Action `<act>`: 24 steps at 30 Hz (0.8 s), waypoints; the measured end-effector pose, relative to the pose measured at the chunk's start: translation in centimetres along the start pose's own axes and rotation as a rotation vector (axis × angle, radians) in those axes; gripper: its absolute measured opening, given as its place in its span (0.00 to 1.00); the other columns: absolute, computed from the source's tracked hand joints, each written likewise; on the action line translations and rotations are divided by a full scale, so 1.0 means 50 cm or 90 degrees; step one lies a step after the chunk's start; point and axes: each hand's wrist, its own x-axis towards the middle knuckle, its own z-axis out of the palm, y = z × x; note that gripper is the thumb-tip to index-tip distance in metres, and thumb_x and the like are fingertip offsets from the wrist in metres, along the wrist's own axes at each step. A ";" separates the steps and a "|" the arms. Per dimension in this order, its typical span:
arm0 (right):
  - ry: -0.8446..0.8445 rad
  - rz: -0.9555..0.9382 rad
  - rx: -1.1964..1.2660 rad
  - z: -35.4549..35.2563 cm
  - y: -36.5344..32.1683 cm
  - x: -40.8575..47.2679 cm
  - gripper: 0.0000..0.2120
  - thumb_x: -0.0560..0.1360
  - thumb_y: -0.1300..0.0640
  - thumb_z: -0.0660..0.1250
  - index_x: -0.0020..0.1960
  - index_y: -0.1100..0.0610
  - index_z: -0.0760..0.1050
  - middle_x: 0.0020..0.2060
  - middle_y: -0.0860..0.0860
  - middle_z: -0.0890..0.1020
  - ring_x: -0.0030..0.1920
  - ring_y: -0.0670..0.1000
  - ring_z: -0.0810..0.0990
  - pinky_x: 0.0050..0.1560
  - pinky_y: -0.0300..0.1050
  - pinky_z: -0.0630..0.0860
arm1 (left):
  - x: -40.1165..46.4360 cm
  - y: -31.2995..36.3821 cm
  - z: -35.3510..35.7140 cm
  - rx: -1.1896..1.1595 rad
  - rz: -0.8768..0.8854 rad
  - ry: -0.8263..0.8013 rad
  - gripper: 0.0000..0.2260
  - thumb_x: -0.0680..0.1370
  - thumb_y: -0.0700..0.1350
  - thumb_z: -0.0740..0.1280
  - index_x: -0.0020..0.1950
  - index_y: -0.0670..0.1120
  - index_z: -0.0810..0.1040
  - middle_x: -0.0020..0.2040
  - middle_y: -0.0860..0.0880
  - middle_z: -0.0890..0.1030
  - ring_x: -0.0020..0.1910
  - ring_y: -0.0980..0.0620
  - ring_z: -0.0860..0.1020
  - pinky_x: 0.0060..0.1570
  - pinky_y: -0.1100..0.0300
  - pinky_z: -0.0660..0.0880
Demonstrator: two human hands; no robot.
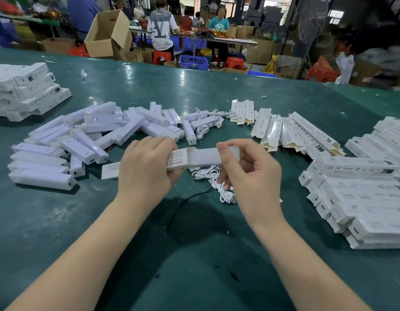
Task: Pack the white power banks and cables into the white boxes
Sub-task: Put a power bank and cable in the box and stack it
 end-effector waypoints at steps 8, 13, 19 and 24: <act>-0.014 -0.076 -0.078 0.013 -0.007 -0.010 0.07 0.77 0.45 0.64 0.47 0.48 0.73 0.44 0.48 0.79 0.41 0.49 0.81 0.35 0.38 0.74 | -0.003 0.007 -0.002 0.003 -0.021 0.018 0.12 0.64 0.40 0.77 0.40 0.41 0.76 0.34 0.45 0.77 0.34 0.41 0.74 0.37 0.55 0.59; -0.293 -0.002 -0.216 0.024 0.016 -0.024 0.12 0.76 0.48 0.65 0.54 0.51 0.82 0.65 0.48 0.69 0.70 0.45 0.66 0.67 0.48 0.69 | -0.006 0.016 -0.002 -0.039 0.048 0.010 0.10 0.69 0.49 0.61 0.38 0.42 0.75 0.32 0.47 0.75 0.33 0.43 0.73 0.36 0.52 0.68; -0.124 -0.081 -0.157 0.008 0.005 -0.001 0.08 0.78 0.58 0.63 0.53 0.51 0.79 0.53 0.49 0.79 0.55 0.41 0.77 0.53 0.31 0.71 | -0.007 0.011 0.001 -0.107 -0.068 0.040 0.10 0.70 0.46 0.69 0.36 0.45 0.70 0.31 0.50 0.71 0.32 0.43 0.69 0.36 0.57 0.61; -0.121 0.000 -0.373 -0.030 0.029 0.031 0.11 0.77 0.64 0.64 0.54 0.54 0.80 0.52 0.48 0.81 0.54 0.45 0.77 0.56 0.38 0.71 | -0.001 0.013 -0.008 -0.165 -0.207 0.092 0.16 0.71 0.42 0.70 0.33 0.50 0.62 0.27 0.54 0.63 0.31 0.51 0.60 0.32 0.56 0.57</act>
